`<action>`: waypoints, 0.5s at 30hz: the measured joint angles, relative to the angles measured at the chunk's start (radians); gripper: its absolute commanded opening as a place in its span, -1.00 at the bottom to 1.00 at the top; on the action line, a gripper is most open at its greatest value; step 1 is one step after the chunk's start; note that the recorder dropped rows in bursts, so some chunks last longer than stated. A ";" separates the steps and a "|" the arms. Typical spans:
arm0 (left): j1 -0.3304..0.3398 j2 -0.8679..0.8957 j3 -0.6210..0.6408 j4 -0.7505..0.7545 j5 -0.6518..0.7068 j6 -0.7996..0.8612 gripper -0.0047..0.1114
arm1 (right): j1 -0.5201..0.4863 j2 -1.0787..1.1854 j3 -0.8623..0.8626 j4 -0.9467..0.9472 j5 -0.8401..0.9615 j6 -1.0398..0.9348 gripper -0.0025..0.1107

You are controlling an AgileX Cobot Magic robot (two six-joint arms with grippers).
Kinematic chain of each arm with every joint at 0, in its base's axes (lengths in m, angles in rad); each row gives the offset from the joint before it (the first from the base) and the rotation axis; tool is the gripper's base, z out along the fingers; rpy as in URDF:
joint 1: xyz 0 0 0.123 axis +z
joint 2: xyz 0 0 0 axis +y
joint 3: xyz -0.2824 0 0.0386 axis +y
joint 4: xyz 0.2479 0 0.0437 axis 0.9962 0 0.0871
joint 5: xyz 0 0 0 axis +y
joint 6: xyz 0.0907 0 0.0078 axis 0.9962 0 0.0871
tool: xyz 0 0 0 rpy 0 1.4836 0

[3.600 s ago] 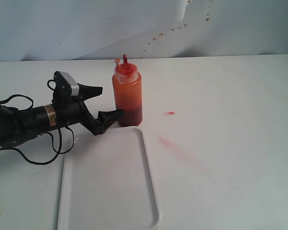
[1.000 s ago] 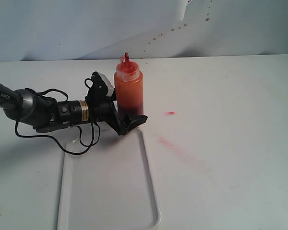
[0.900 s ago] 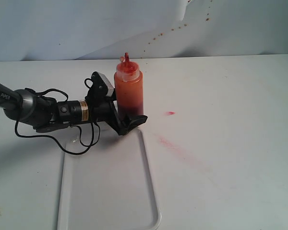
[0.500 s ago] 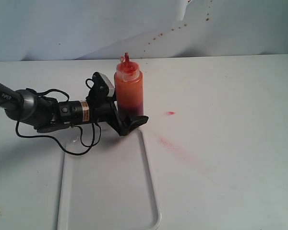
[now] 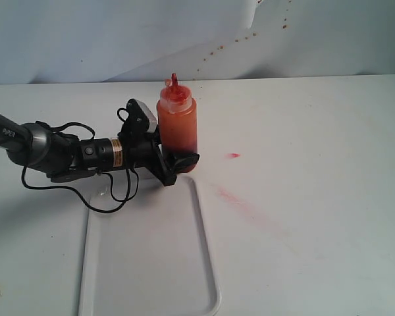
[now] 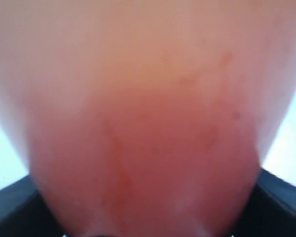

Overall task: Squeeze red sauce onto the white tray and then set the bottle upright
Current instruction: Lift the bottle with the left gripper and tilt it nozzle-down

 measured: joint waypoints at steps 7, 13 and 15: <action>0.000 0.000 0.000 0.006 -0.002 0.046 -0.91 | 0.000 0.000 0.000 0.000 0.000 0.000 -0.96; 0.002 -0.031 0.000 0.090 0.023 0.057 -0.91 | 0.000 0.000 0.000 0.000 0.000 0.000 -0.96; 0.009 -0.052 0.006 0.120 0.023 0.057 -0.92 | 0.000 0.000 0.000 0.000 0.000 0.000 -0.96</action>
